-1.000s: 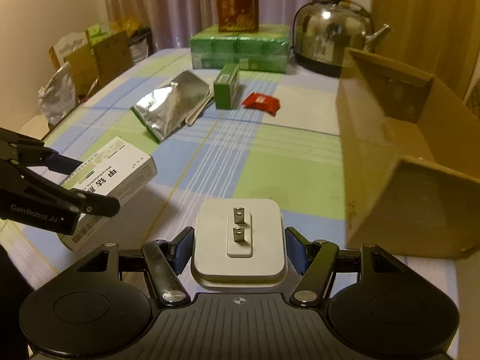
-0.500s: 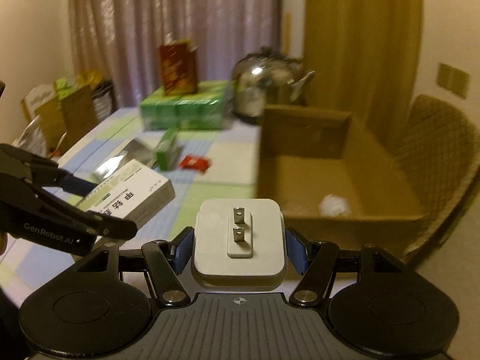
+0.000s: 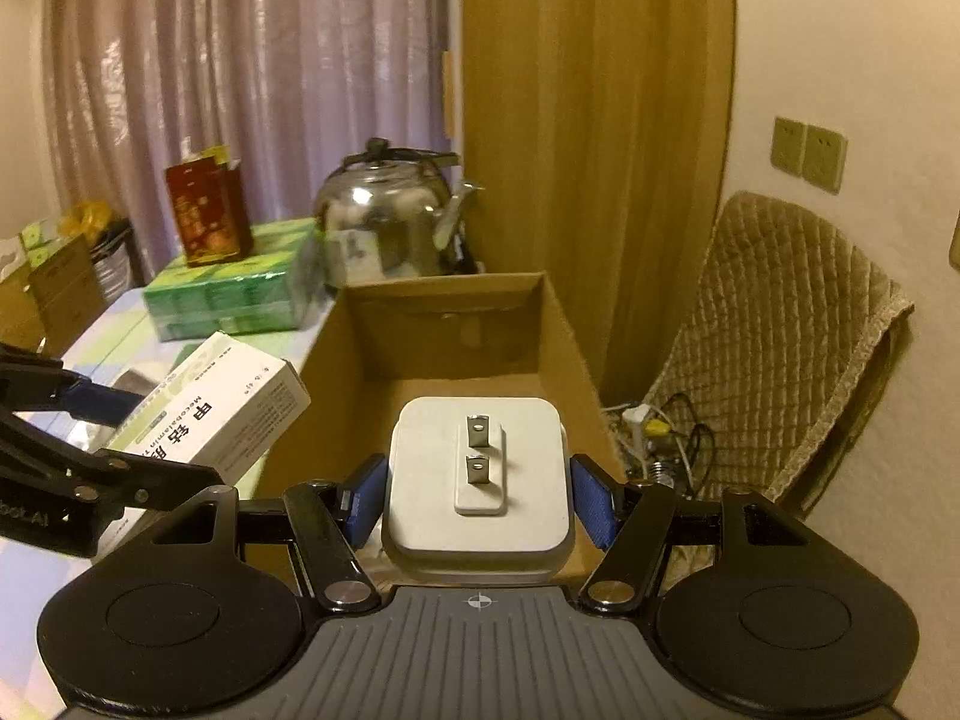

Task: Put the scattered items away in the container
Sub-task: 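Lift and carry the plug adapter and tablets box over the cardboard box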

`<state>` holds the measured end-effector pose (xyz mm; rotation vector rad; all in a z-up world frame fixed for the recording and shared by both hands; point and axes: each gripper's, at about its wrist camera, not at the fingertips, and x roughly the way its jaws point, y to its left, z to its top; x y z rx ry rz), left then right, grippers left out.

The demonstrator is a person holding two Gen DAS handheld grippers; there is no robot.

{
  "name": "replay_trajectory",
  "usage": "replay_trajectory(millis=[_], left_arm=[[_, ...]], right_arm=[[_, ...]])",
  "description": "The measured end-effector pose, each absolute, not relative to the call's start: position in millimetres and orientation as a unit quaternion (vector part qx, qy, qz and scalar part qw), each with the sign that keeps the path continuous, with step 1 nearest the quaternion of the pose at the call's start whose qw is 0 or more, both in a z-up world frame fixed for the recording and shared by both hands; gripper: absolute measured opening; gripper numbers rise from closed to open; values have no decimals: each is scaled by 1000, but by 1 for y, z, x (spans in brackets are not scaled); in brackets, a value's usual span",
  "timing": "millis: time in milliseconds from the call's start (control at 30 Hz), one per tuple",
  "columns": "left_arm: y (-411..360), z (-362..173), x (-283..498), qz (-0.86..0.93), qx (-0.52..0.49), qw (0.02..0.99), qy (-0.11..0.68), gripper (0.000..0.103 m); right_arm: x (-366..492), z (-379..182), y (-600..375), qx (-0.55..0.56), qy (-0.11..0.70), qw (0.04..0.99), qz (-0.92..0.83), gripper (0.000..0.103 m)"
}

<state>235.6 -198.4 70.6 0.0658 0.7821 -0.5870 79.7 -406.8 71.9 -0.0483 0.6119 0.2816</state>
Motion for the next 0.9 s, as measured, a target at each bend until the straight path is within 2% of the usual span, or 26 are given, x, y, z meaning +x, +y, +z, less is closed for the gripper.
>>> replay_trajectory(millis=[400,900], left_arm=[[-249,64,297,-296,11,875,383,67],[-271,23,322,-297,36,861,411,67]], right_arm=[[139,57,-431,-2,320,939,124,62],[154,34,-435,-2,338,933,123,62]])
